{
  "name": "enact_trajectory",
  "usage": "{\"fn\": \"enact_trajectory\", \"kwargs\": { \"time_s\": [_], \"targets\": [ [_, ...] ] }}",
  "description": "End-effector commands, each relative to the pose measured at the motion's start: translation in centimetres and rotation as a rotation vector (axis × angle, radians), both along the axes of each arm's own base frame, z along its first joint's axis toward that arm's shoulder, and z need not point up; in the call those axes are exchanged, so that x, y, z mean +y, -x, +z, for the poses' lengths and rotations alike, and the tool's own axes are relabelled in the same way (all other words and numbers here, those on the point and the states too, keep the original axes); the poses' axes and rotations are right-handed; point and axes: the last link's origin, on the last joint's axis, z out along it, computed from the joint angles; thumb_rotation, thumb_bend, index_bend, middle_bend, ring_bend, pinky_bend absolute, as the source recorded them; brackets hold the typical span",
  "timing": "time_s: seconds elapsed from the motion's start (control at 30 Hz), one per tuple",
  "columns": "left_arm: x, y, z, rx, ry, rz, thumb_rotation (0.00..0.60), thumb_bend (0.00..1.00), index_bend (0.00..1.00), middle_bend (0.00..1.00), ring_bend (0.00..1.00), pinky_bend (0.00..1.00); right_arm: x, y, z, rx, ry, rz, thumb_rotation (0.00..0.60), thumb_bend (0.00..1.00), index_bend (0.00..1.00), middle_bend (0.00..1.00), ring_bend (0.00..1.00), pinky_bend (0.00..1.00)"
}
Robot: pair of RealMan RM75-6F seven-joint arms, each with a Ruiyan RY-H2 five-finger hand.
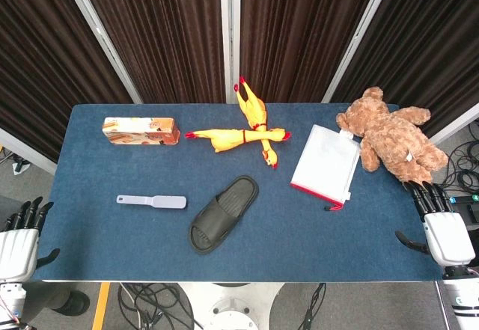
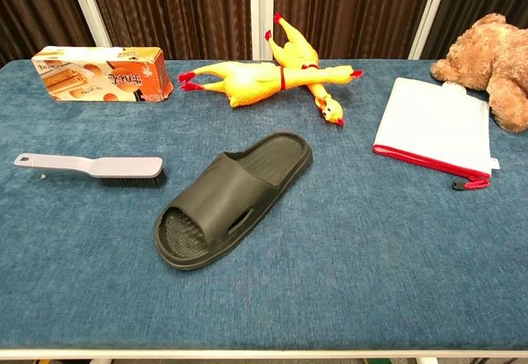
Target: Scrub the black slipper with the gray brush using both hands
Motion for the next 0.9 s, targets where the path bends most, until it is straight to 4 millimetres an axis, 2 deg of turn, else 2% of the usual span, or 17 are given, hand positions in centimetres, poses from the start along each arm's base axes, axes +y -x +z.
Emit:
{"fn": "enact_trajectory", "kwargs": {
  "time_s": [0.03,0.2,0.33,0.4,0.57,0.7,0.9],
  "targets": [
    [0.1,0.0,-0.1,-0.004,0.004,0.002,0.600,0.11,0.20,0.19,0.11,0.22,0.0,0.0,0.0,0.000,-0.003,-0.001,0.600,0.08,0.00,0.08,0.00,0.00],
    [0.4,0.1,-0.3,-0.005,0.012,0.002,0.600,0.11,0.20,0.19,0.11,0.22,-0.1,0.0,0.1,0.004,0.006,0.003,0.600,0.08,0.00,0.08,0.00,0.00],
    [2.1,0.4,-0.6,-0.025,0.023,-0.007,0.600,0.11,0.20,0.19,0.11,0.22,-0.3,0.0,0.3,0.014,0.011,0.009,0.600,0.08,0.00,0.08,0.00,0.00],
    [3.6,0.2,-0.9,-0.039,0.029,-0.034,0.600,0.11,0.20,0.19,0.11,0.22,-0.6,-0.2,0.5,0.025,0.013,0.020,0.600,0.08,0.00,0.08,0.00,0.00],
    [9.2,-0.3,-2.5,-0.100,0.163,-0.035,0.600,0.11,0.21,0.23,0.14,0.22,-2.0,-1.2,1.4,0.096,0.016,0.065,0.600,0.08,0.00,0.07,0.00,0.00],
    [13.4,-1.4,-4.7,-0.130,0.297,-0.014,0.600,0.11,0.24,0.25,0.14,0.22,-3.0,-2.4,1.9,0.133,0.007,0.097,0.600,0.08,0.00,0.07,0.00,0.00],
    [17.6,-2.0,-8.2,-0.129,0.445,0.074,0.600,0.11,0.25,0.27,0.17,0.24,-3.6,-3.1,1.8,0.143,-0.009,0.109,0.600,0.08,0.00,0.07,0.00,0.00]
  ]
}}
